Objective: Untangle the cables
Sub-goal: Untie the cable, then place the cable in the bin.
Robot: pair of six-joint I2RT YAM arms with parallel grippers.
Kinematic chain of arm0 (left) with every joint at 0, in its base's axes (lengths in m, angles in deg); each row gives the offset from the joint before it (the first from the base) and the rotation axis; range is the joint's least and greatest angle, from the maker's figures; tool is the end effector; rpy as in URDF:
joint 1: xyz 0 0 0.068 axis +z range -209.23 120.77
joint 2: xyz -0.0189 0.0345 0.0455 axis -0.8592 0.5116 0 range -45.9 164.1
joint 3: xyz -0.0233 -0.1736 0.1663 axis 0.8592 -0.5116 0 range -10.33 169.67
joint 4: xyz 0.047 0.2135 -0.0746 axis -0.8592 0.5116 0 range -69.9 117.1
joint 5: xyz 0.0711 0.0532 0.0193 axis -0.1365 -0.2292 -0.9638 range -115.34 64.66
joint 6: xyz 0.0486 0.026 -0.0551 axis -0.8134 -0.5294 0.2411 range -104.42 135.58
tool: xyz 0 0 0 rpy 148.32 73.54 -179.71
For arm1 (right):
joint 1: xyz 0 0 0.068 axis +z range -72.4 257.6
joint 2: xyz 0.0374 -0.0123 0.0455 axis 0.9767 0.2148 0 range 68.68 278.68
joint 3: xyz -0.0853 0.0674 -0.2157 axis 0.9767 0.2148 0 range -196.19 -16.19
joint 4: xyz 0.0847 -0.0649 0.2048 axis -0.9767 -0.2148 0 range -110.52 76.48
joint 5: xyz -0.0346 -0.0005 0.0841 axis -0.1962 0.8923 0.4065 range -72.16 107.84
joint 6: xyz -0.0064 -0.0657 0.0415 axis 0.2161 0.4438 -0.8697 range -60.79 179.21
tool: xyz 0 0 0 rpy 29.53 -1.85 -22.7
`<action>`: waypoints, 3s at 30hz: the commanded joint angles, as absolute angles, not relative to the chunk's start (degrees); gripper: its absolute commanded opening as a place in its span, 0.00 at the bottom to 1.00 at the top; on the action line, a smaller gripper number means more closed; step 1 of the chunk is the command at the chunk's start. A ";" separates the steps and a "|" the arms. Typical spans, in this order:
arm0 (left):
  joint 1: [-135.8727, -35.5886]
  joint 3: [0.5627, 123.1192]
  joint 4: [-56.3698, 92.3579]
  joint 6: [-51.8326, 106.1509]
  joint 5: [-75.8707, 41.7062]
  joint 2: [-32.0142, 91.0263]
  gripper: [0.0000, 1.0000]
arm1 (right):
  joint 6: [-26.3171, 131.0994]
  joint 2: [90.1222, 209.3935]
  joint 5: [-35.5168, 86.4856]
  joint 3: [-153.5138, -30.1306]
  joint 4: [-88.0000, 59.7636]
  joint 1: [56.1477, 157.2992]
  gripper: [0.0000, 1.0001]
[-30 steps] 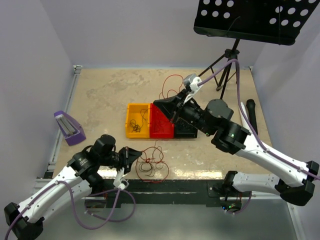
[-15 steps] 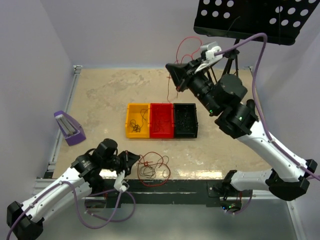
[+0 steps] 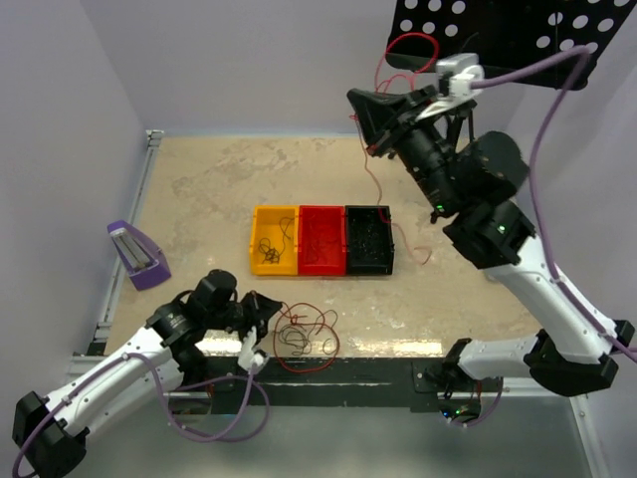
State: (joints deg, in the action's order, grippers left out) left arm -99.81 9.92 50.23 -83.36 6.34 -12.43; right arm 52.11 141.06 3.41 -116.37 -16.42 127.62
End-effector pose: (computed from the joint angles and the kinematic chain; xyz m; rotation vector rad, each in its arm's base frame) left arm 0.0853 -0.1189 0.1614 2.1374 0.5039 -0.0818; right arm 0.1639 0.1696 0.5445 -0.2101 1.1629 0.7392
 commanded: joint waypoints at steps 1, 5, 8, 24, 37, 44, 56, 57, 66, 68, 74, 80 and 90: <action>-99.92 18.40 42.77 -62.32 7.97 -7.94 0.00 | 49.81 145.75 5.88 -110.33 -14.68 126.20 0.00; -99.92 20.35 41.72 -55.71 7.79 -6.87 0.00 | 47.87 147.86 8.26 -105.58 -10.46 125.50 0.00; -99.92 19.12 40.49 -55.26 7.79 -8.63 0.00 | 47.52 149.62 8.35 -104.17 -8.87 125.15 0.00; -99.92 17.62 40.23 -51.22 5.68 -13.11 0.00 | 44.09 156.57 10.19 -95.64 -2.36 120.40 0.00; -99.92 16.83 39.43 -51.31 5.59 -14.43 0.00 | 42.77 158.85 11.78 -95.91 -2.19 119.96 0.00; -99.84 16.83 39.43 -51.39 5.33 -14.70 0.00 | 42.24 161.57 10.29 -93.89 -0.95 119.96 0.00; -99.75 16.30 39.08 -51.92 5.51 -15.05 0.00 | 38.55 162.28 8.26 -82.03 -1.39 119.96 0.00; -99.75 16.30 39.08 -51.83 5.51 -14.96 0.00 | 38.29 162.19 7.92 -81.41 -1.65 119.96 0.00; -99.75 16.21 38.73 -51.74 5.77 -14.87 0.00 | 36.62 165.44 11.42 -79.82 -4.64 119.96 0.00; -99.66 16.30 38.82 -51.74 5.86 -14.79 0.00 | 36.62 166.23 11.86 -79.91 -5.08 119.96 0.00; -99.57 16.39 38.73 -51.83 5.86 -14.79 0.00 | 35.74 170.36 11.26 -80.96 -8.33 119.96 0.00; -99.57 16.30 38.91 -51.75 5.86 -14.88 0.00 | 35.56 173.61 8.62 -83.33 -10.53 119.96 0.00; -99.57 16.57 39.26 -51.74 5.86 -14.87 0.00 | 35.04 176.17 9.85 -86.33 -13.43 120.14 0.23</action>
State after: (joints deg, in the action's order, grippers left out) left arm -99.76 16.17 40.70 -52.49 5.27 -14.63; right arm 35.90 178.87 10.03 -85.00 -12.68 120.18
